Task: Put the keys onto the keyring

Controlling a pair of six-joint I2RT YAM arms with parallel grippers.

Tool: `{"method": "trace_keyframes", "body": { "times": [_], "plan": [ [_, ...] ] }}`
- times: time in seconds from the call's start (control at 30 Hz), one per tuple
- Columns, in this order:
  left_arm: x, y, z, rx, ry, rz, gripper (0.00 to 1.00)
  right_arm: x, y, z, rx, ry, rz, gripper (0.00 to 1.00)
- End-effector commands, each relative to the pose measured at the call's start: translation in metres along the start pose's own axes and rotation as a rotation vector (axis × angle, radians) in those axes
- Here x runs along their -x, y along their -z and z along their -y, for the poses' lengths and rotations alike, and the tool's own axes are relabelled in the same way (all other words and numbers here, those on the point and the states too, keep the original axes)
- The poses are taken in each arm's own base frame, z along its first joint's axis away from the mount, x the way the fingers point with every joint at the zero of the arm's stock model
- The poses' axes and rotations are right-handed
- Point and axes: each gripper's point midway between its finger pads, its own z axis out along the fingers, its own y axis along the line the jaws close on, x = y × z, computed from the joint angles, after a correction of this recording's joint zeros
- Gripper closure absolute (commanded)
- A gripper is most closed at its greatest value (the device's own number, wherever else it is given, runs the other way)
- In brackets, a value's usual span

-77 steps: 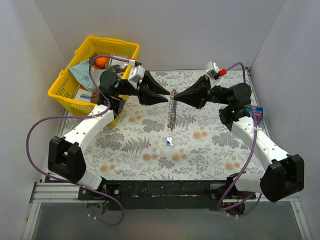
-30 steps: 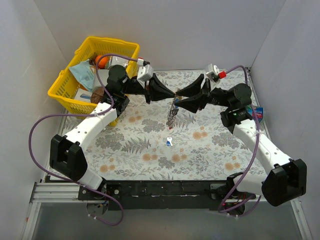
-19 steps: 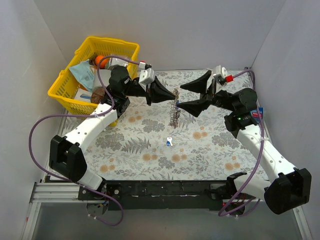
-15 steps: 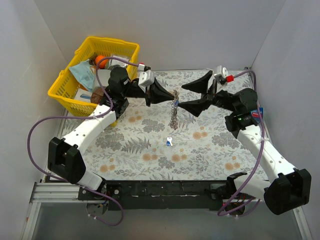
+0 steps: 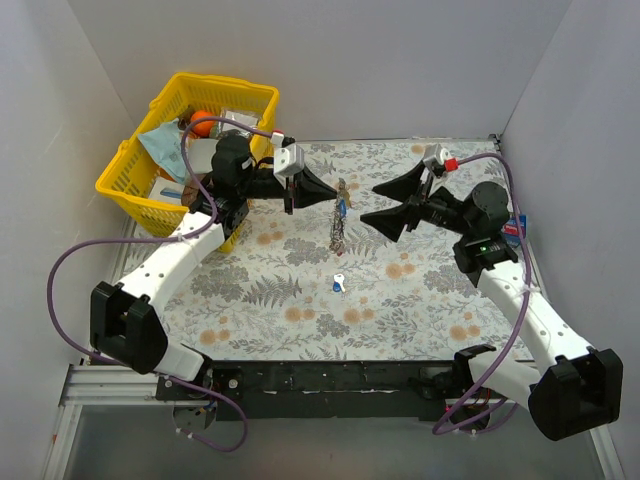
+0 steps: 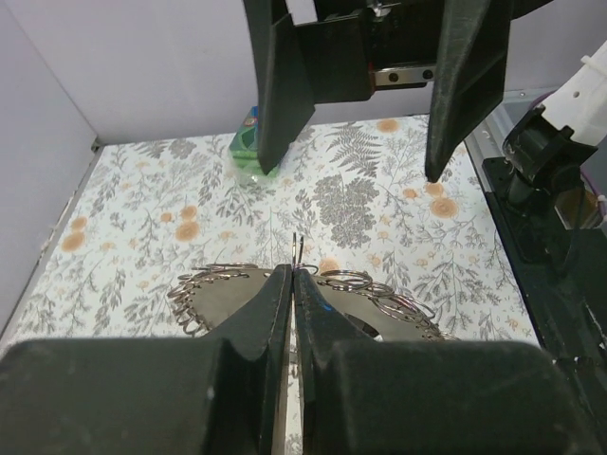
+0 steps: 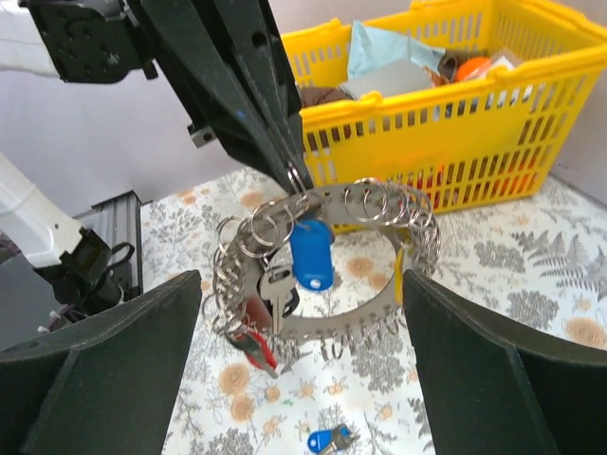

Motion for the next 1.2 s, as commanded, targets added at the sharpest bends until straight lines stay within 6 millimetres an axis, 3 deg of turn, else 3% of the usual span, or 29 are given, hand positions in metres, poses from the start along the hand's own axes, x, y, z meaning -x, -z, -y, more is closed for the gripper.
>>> {"method": "trace_keyframes", "body": {
  "times": [0.0,0.33,0.57,0.8,1.03,1.07,1.17],
  "plan": [
    [-0.006,0.013,-0.002,0.02,0.008,0.0,1.0,-0.02,0.011,0.007,-0.056,0.008,-0.055,0.06],
    [-0.052,0.036,-0.003,0.089,0.086,-0.055,1.0,-0.092,0.021,0.026,-0.121,-0.131,-0.191,0.07],
    [-0.079,0.047,0.015,0.114,0.153,-0.099,1.0,-0.139,0.027,0.045,-0.24,-0.28,-0.326,0.03],
    [-0.093,0.055,0.023,0.135,0.175,-0.138,1.0,-0.198,0.022,0.054,-0.377,-0.483,-0.505,0.03],
    [-0.1,0.062,0.024,0.154,0.176,-0.184,1.0,-0.226,0.016,0.061,-0.546,-0.569,-0.635,0.04],
    [-0.101,0.062,0.024,0.153,0.176,-0.185,1.0,-0.223,0.014,0.064,-0.58,-0.578,-0.645,0.07],
    [-0.102,0.062,0.024,0.151,0.179,-0.186,1.0,-0.242,0.018,0.063,-0.642,-0.628,-0.749,0.15]
  ]
}}
